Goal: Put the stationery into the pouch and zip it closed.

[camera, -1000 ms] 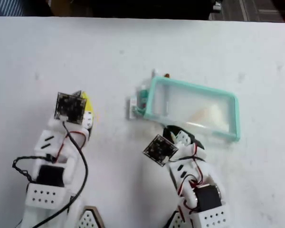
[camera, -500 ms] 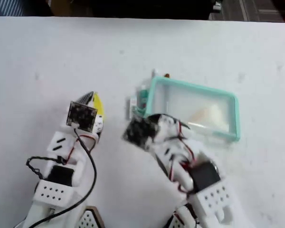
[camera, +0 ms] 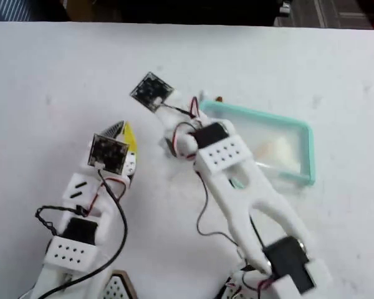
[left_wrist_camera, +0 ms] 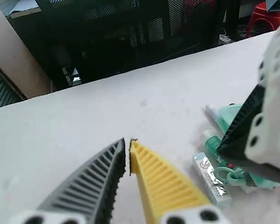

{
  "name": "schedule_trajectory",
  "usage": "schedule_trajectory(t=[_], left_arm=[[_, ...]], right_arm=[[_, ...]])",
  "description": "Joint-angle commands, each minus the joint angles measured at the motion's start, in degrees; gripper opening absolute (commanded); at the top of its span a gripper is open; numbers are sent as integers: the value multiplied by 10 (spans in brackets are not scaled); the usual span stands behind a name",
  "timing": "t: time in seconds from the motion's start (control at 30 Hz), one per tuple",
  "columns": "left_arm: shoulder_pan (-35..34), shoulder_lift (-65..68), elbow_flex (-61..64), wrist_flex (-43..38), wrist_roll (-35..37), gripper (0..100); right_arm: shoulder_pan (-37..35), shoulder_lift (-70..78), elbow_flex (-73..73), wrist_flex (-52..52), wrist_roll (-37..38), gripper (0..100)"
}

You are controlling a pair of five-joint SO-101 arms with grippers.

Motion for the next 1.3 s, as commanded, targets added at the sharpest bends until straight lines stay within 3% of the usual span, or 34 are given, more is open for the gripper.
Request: schedule_trajectory(t=[0.0,0.3,0.43,0.77,1.03,1.27], left_arm=[[7,2,-5,-2,0,54],[15,2,-4,-3,-1,54],[29,2,-4,-2,-4,54],[25,2,-3,0,-4,54],[29,2,-3,0,-4,54],[29,2,-3,0,-4,54]], right_arm=[[10,46,-51,0,-5,16],[117,69,-41,11,0,16],[145,67,-41,12,41,16],[44,-58,12,95,46,16],[102,-49,136,6,70,16],[185,2,113,-100,86,16]])
